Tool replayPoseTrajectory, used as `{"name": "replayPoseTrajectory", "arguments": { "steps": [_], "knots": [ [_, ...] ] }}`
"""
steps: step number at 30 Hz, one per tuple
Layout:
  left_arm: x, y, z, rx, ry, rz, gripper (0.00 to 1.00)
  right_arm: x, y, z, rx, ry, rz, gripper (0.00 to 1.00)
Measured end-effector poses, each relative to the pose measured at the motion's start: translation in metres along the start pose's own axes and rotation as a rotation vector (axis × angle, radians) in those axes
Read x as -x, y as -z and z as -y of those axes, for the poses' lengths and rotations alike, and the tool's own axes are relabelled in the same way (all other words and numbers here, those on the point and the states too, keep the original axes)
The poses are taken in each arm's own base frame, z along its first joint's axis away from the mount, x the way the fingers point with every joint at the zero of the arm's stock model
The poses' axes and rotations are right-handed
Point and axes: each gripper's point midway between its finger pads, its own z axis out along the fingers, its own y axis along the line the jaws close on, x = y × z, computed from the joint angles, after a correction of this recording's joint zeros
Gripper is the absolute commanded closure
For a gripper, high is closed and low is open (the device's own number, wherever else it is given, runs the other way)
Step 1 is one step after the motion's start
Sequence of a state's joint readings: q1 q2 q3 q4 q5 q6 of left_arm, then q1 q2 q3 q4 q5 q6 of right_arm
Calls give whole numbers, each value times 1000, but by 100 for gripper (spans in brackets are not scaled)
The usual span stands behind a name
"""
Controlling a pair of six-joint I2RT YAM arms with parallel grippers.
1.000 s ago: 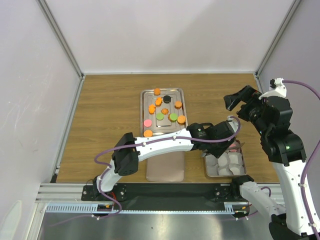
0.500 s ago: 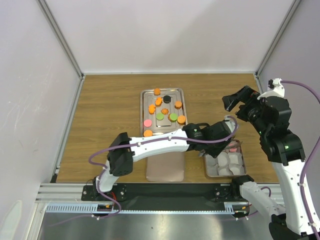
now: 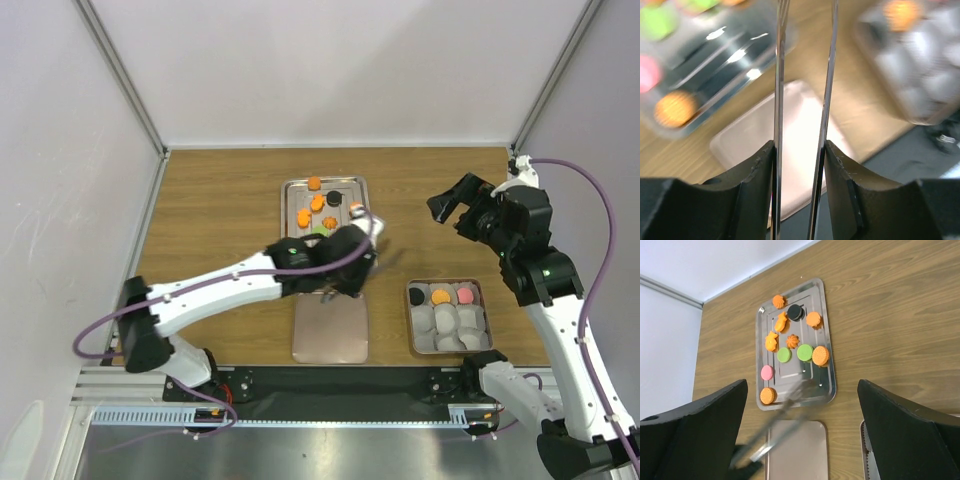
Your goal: Pack the cookies
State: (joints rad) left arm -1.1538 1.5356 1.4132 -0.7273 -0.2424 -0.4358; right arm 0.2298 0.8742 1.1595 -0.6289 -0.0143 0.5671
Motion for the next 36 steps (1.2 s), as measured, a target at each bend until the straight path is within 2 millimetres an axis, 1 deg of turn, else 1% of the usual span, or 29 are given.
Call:
{"name": "replayPoseTrajectory", "arguments": {
  "steps": [4, 6, 8, 10, 13, 15, 19, 25, 29, 36],
  "knots": [
    [-28, 13, -70, 141, 112, -35, 52, -14, -14, 1, 10, 3, -43, 0],
    [-43, 20, -100, 208, 159, -56, 52, -22, -20, 3, 11, 5, -65, 0],
    [-56, 26, -120, 250, 199, -74, 51, -28, -26, 3, 16, 8, -84, 0],
    [-67, 30, -136, 285, 227, -94, 51, -32, -30, 2, 21, 10, -94, 0],
    [-80, 33, -154, 326, 261, -119, 51, -37, -34, 1, 31, 12, -106, 0],
    [-85, 32, -161, 344, 276, -133, 51, -39, -36, 0, 37, 14, -112, 0],
    [-91, 32, -168, 359, 288, -150, 50, -40, -38, -2, 44, 15, -115, 0],
    [-94, 31, -169, 361, 285, -162, 49, -39, -39, -4, 55, 16, -107, 0],
    [-101, 29, -170, 364, 280, -184, 48, -44, -41, -1, 50, 16, -119, 0],
    [-112, 25, -171, 362, 273, -217, 48, -46, -41, 0, 47, 15, -123, 0]
  ]
}}
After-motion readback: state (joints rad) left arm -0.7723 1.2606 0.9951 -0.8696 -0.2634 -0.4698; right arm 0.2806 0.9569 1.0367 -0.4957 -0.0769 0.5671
